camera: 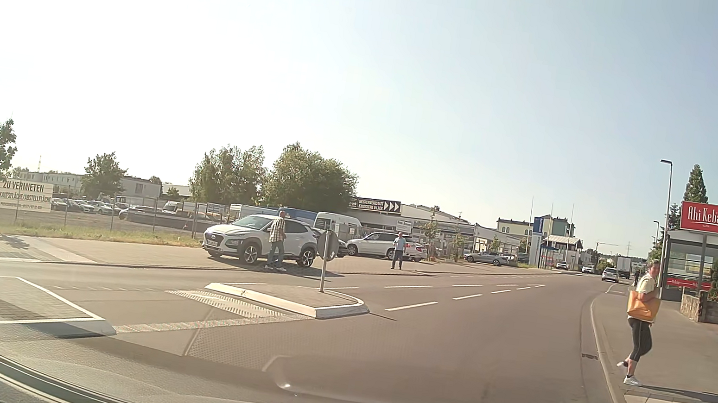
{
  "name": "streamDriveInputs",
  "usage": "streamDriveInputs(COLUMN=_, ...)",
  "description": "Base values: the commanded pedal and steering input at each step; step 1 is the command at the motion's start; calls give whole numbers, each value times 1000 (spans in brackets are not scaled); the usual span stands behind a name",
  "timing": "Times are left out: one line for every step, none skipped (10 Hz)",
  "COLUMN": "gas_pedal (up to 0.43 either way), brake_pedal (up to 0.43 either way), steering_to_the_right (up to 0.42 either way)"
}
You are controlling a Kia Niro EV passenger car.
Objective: Follow the waypoints while adhering to traffic rules and regulations
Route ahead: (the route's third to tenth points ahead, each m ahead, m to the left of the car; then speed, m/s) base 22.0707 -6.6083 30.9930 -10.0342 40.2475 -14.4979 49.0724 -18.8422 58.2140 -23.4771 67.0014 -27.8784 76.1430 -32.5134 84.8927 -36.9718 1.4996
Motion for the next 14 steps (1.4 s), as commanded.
streamDriveInputs(gas_pedal=260, brake_pedal=24, steering_to_the_right=72)
streamDriveInputs(gas_pedal=260, brake_pedal=24, steering_to_the_right=73)
streamDriveInputs(gas_pedal=280, brake_pedal=24, steering_to_the_right=77)
streamDriveInputs(gas_pedal=280, brake_pedal=24, steering_to_the_right=82)
streamDriveInputs(gas_pedal=287, brake_pedal=24, steering_to_the_right=89)
streamDriveInputs(gas_pedal=299, brake_pedal=24, steering_to_the_right=95)
streamDriveInputs(gas_pedal=311, brake_pedal=24, steering_to_the_right=102)
streamDriveInputs(gas_pedal=311, brake_pedal=24, steering_to_the_right=109)
streamDriveInputs(gas_pedal=311, brake_pedal=24, steering_to_the_right=116)
streamDriveInputs(gas_pedal=311, brake_pedal=24, steering_to_the_right=125)
streamDriveInputs(gas_pedal=311, brake_pedal=24, steering_to_the_right=131)
streamDriveInputs(gas_pedal=311, brake_pedal=24, steering_to_the_right=139)
streamDriveInputs(gas_pedal=311, brake_pedal=24, steering_to_the_right=141)
streamDriveInputs(gas_pedal=319, brake_pedal=24, steering_to_the_right=142)
